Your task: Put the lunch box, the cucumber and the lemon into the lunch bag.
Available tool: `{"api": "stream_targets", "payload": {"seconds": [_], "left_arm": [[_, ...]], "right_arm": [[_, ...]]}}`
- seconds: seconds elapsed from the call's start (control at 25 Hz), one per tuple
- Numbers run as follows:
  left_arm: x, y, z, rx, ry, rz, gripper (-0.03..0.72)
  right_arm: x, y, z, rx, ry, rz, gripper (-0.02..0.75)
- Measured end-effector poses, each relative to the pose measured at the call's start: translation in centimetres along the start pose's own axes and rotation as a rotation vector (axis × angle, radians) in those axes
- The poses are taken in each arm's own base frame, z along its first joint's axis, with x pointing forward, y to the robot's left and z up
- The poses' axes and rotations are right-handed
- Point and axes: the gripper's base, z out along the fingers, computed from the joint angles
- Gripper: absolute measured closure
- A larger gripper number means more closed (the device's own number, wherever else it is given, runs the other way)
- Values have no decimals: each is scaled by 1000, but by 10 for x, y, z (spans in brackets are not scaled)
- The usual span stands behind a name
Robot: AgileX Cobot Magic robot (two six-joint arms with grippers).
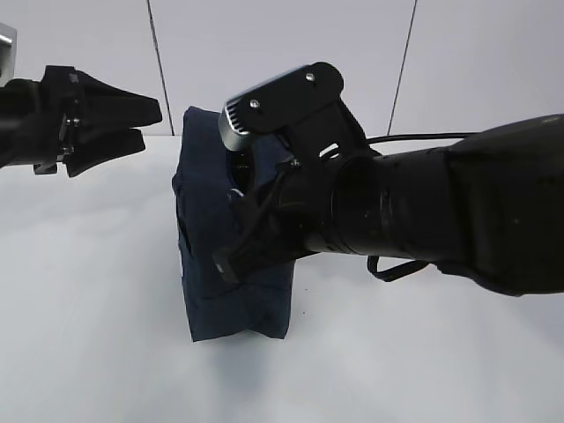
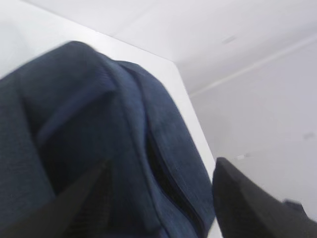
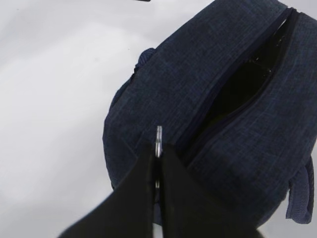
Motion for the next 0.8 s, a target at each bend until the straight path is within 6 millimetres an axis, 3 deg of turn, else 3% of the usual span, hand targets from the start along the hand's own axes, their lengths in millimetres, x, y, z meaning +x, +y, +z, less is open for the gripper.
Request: {"api": "stream_targets", "payload": {"seconds": [0.24,0.64,0.8], "left_arm": [[12,-3,-1,60,114,174,225],[59,4,-19,60,186,372,225],[73,1,-15,57,210,412,225]], "right_arm": [[-10,-1,-1,6,-29,1,730],[-13,-2,-2,19,-36,2,730],[-13,-2,-2,19,-36,2,730]]}}
